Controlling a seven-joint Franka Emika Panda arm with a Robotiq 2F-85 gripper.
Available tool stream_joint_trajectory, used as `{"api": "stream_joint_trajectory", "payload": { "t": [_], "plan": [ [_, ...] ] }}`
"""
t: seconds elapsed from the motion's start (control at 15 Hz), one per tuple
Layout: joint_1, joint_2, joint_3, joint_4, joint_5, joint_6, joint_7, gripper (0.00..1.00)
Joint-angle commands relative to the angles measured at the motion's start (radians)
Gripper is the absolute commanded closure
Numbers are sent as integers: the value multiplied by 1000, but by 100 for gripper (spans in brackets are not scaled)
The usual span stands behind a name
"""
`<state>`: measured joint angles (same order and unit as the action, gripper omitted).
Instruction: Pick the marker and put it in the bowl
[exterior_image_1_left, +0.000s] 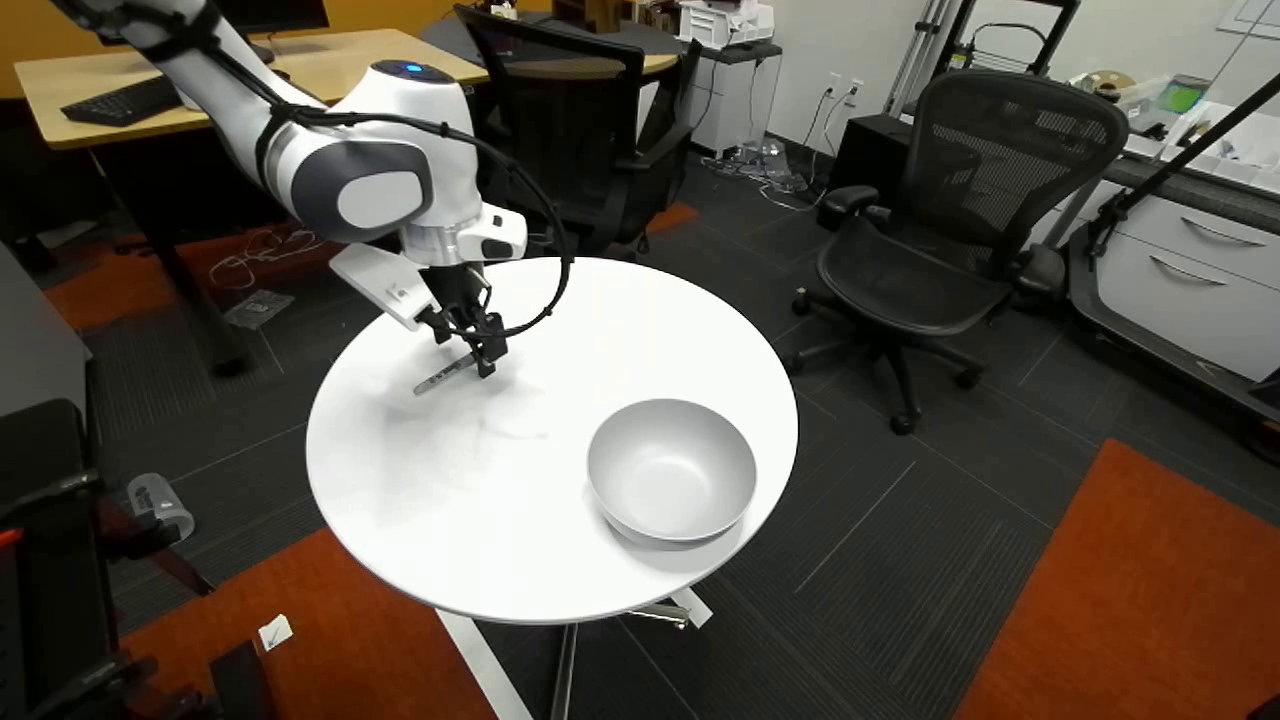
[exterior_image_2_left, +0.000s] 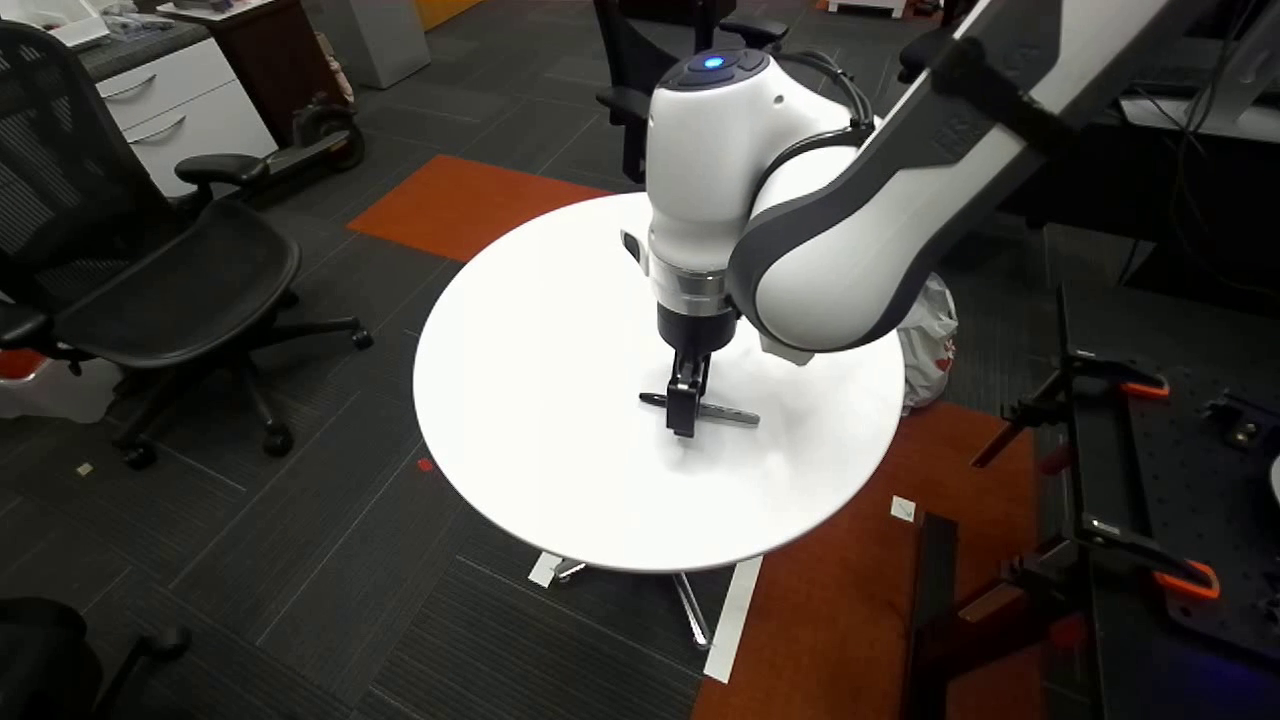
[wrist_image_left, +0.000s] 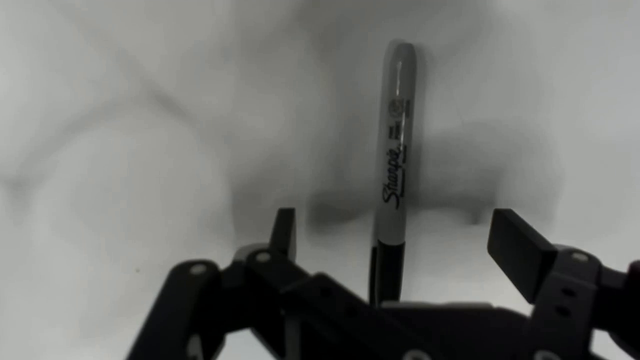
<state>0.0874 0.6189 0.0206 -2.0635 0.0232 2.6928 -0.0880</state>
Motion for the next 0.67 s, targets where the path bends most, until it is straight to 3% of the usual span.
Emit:
{"api": "stream_joint_trajectory", "payload": {
  "t": [0.0,0.6],
  "plan": [
    [0,22,2,34,-22,-19,35,32],
    [-3,25,2,46,-18,-25,37,99]
  ]
}}
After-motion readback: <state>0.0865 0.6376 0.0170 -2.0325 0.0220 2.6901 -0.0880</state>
